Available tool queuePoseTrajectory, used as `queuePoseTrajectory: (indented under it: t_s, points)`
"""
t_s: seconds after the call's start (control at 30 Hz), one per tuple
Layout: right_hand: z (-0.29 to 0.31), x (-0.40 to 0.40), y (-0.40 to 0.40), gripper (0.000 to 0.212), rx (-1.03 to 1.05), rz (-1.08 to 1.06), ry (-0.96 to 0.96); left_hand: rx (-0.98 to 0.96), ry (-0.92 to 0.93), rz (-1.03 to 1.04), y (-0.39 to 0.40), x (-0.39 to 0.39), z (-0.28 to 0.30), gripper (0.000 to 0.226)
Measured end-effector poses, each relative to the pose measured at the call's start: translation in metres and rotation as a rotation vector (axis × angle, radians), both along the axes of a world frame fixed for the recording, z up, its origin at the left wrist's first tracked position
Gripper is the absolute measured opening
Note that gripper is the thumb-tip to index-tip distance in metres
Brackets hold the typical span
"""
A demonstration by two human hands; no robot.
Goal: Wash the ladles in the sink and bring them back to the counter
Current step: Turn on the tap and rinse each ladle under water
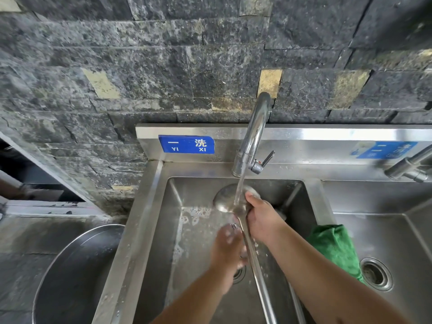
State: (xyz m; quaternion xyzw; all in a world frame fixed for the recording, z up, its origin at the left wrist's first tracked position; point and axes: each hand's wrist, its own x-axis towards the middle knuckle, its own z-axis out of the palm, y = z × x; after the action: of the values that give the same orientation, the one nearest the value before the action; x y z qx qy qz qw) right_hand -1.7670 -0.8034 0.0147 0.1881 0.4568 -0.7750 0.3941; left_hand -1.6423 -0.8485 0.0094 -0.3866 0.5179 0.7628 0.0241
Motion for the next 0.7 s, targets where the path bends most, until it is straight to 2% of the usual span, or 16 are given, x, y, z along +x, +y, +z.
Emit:
queuePoseTrajectory:
  t_s: [0.07,0.13,0.23,0.3,0.37,0.43,0.47,0.6,0.67,0.7]
  points:
    - [0.004,-0.005,0.000,0.023,-0.058,-0.064,-0.015,0.011,-0.003,-0.131,0.021,0.013,-0.003,0.010]
    - [0.008,-0.006,0.006,0.019,-0.077,-0.073,0.013,-0.005,0.003,-0.162,0.029,0.014,-0.013,0.012]
    - [0.020,-0.001,0.030,0.014,-0.029,0.125,0.119,0.035,-0.015,-0.136,0.028,0.002,-0.022,0.011]
    - [0.024,0.006,0.055,0.023,-0.092,0.300,0.152,0.028,-0.052,-0.133,0.029,-0.011,-0.032,0.009]
    - [0.017,0.016,0.085,0.016,-0.019,0.358,0.176,0.037,-0.073,-0.110,0.033,-0.025,-0.041,0.009]
    - [0.004,0.033,0.111,0.034,0.308,0.452,0.434,0.089,-0.094,-0.083,0.035,-0.037,-0.050,0.012]
    - [-0.003,0.044,0.124,0.035,0.465,0.432,0.472,0.128,-0.104,-0.090,0.041,-0.044,-0.056,0.012]
    - [-0.042,0.093,0.148,0.016,0.823,0.520,0.323,0.260,-0.084,-0.052,0.059,-0.067,-0.074,0.020]
    - [-0.058,0.104,0.162,0.026,0.889,0.500,0.286,0.310,-0.066,-0.040,0.074,-0.079,-0.084,0.025]
    - [-0.059,0.107,0.167,0.024,0.930,0.499,0.318,0.322,-0.069,-0.052,0.083,-0.083,-0.090,0.025]
